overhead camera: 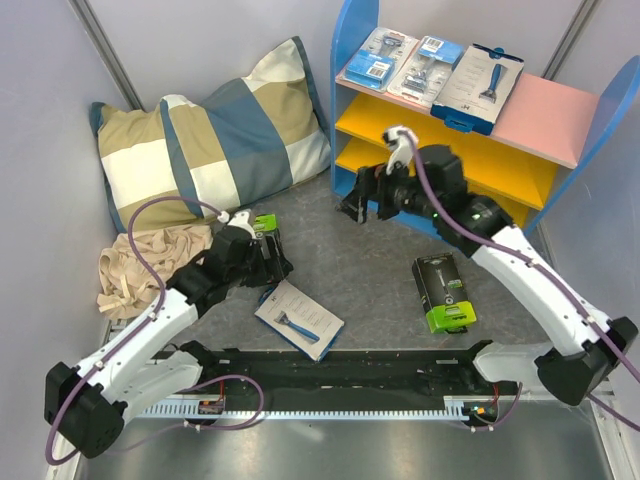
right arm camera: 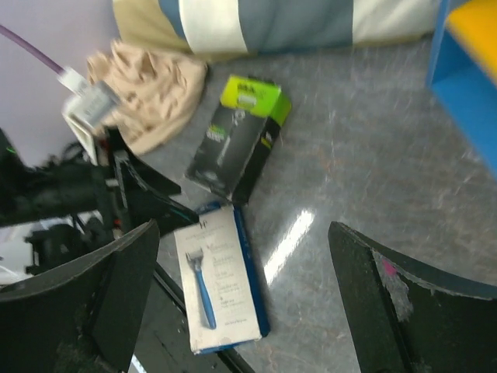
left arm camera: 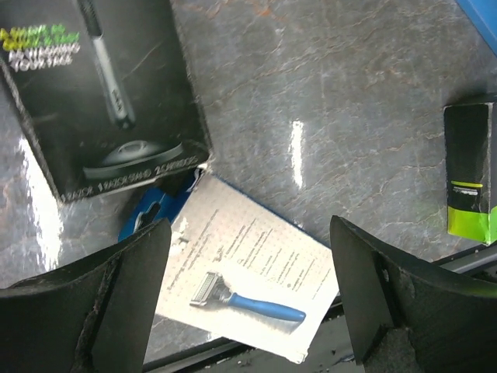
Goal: Place and organize the shaving razors onto the shelf
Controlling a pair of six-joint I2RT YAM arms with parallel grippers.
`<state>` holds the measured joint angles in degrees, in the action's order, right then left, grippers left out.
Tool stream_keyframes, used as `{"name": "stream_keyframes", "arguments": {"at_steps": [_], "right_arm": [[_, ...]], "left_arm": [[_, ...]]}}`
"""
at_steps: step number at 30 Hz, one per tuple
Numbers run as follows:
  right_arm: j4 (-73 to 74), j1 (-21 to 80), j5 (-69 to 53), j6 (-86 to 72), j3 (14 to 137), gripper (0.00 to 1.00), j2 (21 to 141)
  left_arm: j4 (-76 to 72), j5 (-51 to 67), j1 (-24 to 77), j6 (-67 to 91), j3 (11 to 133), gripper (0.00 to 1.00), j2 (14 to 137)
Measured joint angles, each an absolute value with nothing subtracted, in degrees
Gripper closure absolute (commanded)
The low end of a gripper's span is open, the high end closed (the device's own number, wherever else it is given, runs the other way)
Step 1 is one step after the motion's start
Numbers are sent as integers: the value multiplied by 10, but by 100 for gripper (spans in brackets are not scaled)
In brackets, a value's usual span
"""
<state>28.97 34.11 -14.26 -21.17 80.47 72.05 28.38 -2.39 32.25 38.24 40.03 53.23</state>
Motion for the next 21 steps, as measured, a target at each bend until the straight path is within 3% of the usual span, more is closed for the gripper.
{"name": "stream_keyframes", "arguments": {"at_steps": [9, 21], "right_arm": [[239, 454, -95, -226, 654, 2, 779], [132, 475, -121, -268, 517, 3, 855]], "left_arm": [[303, 1, 319, 440, 315, 16, 469], [356, 49, 331, 510, 262, 17, 395]]}}
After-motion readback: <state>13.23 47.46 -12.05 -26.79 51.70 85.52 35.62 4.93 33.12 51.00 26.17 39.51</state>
